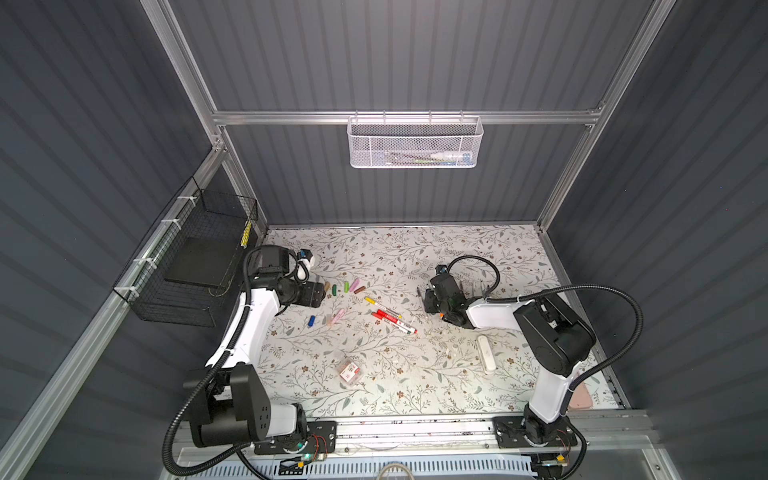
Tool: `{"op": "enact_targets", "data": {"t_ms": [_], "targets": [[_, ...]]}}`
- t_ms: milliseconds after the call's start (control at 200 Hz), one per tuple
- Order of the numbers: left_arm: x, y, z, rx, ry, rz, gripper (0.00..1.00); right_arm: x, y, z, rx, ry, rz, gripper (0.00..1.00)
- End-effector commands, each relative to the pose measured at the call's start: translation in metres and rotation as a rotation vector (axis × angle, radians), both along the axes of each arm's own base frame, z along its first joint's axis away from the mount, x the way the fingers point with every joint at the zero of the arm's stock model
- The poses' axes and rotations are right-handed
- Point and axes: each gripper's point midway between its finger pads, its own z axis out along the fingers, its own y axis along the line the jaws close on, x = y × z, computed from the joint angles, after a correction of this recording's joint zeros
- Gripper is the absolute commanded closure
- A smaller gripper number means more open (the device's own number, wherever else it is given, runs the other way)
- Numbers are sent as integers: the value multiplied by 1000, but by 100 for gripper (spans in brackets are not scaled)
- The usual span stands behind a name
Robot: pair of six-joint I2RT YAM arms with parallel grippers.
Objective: Open the pen caps
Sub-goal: 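Set the blue marker down among the pens and open the right gripper, then lower the right gripper onto the yellow-capped white marker and grasp it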
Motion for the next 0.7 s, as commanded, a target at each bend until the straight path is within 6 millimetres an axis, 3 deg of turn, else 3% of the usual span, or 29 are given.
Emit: {"op": "enact_targets", "data": {"t_ms": [0, 90, 245, 440, 540, 695], "targets": [[17, -12, 37, -94, -95, -16, 16, 7, -2, 32, 0, -58, -8, 66], [24, -20, 54, -171, -143, -3, 13, 3, -5, 64, 29, -104, -10, 65], [13, -29, 34, -244, -117, -6, 3, -9, 10, 104, 72, -141, 103, 60], [-4, -13, 6, -304, -113, 46, 0, -21, 50, 103, 18, 2, 309, 50], [-3, 3, 8, -364, -117, 123, 0, -21, 67, 98, -13, 75, 379, 47], [-2, 12, 11, -389, -145, 147, 0, -18, 93, 85, -47, 166, 467, 47]]}}
